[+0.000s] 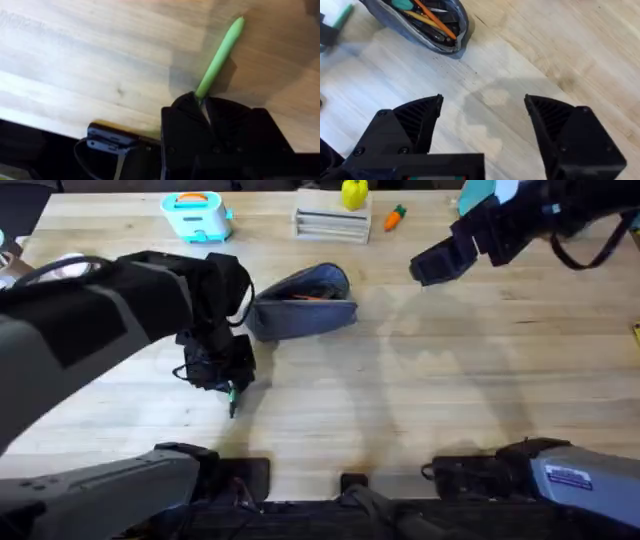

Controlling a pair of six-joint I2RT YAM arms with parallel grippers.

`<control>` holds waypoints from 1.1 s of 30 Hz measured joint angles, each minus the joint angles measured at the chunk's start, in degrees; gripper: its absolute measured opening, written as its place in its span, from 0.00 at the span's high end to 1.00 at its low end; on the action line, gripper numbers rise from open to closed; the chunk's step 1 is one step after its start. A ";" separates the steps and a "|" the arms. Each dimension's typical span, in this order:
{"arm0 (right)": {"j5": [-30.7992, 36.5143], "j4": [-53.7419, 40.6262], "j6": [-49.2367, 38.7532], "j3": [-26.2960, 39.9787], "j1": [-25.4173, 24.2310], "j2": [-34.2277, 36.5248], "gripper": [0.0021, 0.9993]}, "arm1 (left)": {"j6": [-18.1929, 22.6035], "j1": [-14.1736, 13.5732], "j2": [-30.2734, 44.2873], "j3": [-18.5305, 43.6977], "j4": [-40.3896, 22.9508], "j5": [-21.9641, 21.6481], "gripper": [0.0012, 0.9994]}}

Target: Unzip the bag, pick up the pens from the table one at a time and place them inside, then zip the bag closed.

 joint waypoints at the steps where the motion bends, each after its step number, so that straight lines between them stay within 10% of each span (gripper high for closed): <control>1: 0.00 0.00 0.00 0.00 0.00 0.00 0.00 | 0.00 0.01 0.45 0.87 -1.38 -0.15 0.95; 12: 0.00 0.00 0.13 0.00 0.00 0.00 0.00 | 1.16 0.00 0.91 21.71 -8.39 -5.39 0.95; 18: 0.00 0.48 0.16 0.00 0.00 0.00 0.00 | 6.39 -0.63 0.91 25.43 2.22 -6.82 0.95; 21: 0.00 0.46 0.17 0.00 0.00 0.00 0.00 | 15.93 -4.83 0.91 25.45 13.08 -6.71 0.95; 26: 0.00 0.46 0.17 0.00 0.00 0.00 0.00 | 28.04 -8.80 0.91 25.45 21.97 0.53 0.95; 33: 0.00 0.33 0.17 0.00 0.00 0.00 0.00 | 42.34 -9.60 1.43 25.45 24.22 21.91 0.96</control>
